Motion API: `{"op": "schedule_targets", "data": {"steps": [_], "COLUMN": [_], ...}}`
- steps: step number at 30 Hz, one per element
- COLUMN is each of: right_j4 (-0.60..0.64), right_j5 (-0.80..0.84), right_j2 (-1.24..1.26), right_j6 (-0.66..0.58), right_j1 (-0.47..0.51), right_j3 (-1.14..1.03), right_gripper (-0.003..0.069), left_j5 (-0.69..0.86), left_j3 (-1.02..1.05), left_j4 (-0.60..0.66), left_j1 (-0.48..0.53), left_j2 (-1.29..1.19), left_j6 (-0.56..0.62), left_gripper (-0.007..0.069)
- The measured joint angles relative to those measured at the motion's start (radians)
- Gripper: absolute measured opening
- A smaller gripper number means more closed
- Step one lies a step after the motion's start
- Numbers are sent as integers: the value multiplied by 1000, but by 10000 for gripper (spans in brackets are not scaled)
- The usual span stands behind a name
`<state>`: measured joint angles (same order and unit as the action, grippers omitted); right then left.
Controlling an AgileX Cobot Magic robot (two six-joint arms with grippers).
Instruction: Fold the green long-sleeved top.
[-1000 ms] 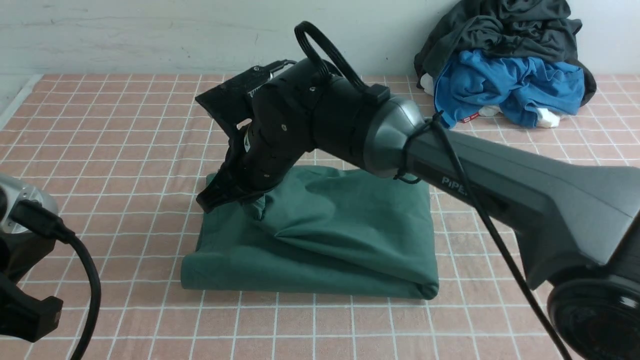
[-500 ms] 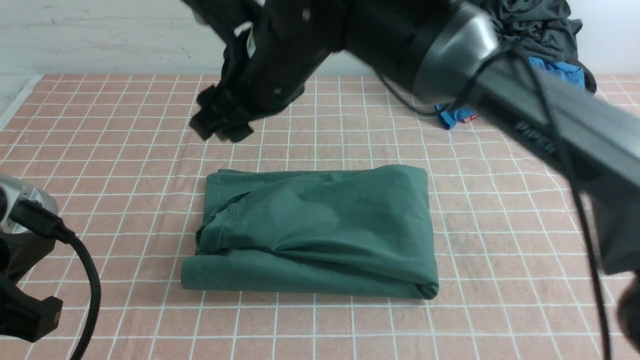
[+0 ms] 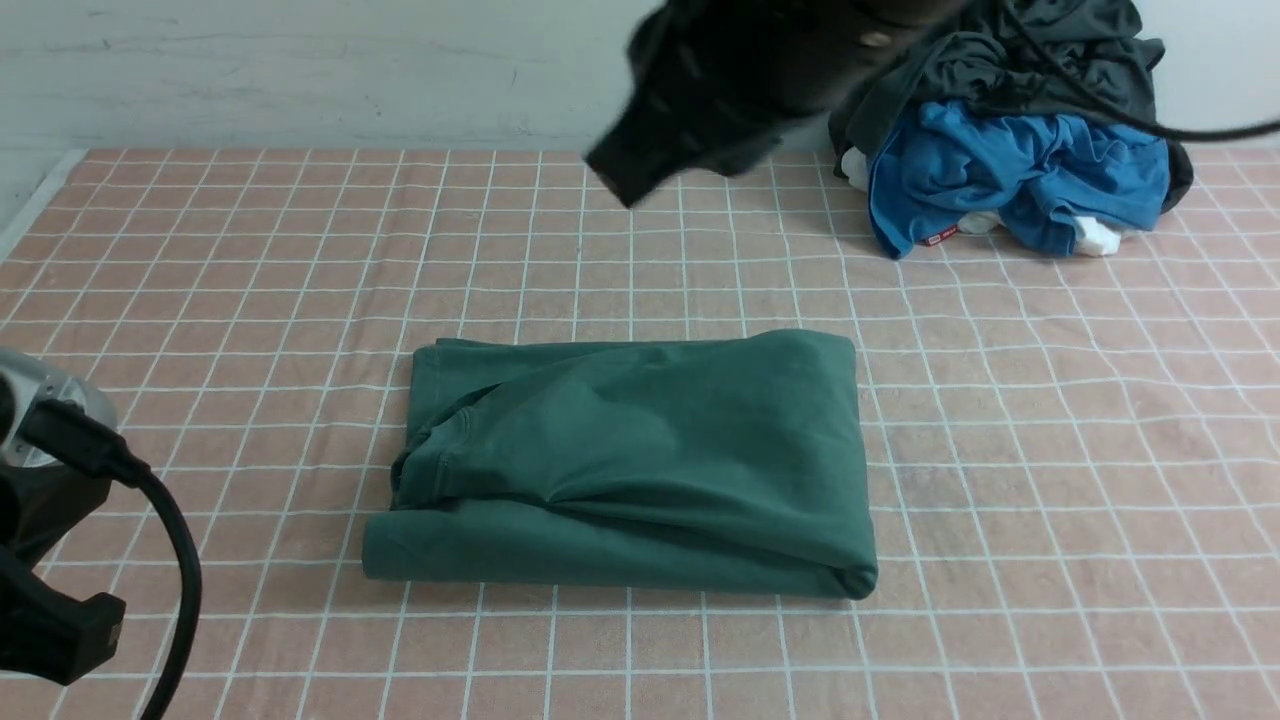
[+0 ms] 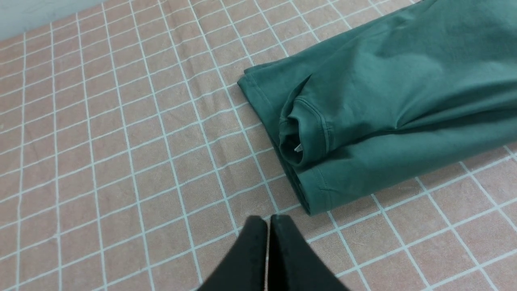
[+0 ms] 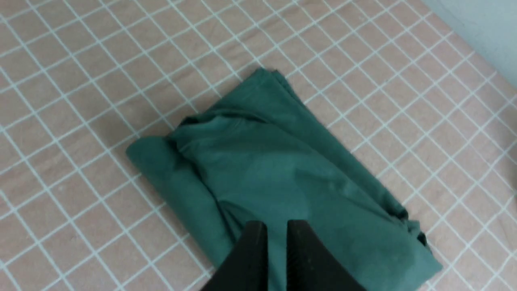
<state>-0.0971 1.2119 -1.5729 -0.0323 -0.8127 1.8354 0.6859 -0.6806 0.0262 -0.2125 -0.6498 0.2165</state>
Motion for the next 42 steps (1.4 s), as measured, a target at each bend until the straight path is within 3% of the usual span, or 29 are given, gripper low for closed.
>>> {"op": "schedule_targets", "data": {"steps": [4, 13, 35, 42], "right_j4": [14, 13, -33, -62], "right_j5": [-154, -352, -327, -646], "right_j2": [246, 614, 820, 996], "right_j6": [32, 115, 162, 161], "right_j1": [0, 0, 0, 19], "right_j3": [-280, -695, -787, -1073], "right_gripper": [-4, -14, -14, -14], "left_j5": [0, 0, 1, 1], "left_j3": [0, 0, 0, 0], "left_j4": [0, 0, 0, 0], "left_j1": [0, 0, 0, 0], "left_j2": [0, 0, 0, 0], "left_j6": [0, 0, 0, 0], "left_gripper": [-3, -3, -3, -3]}}
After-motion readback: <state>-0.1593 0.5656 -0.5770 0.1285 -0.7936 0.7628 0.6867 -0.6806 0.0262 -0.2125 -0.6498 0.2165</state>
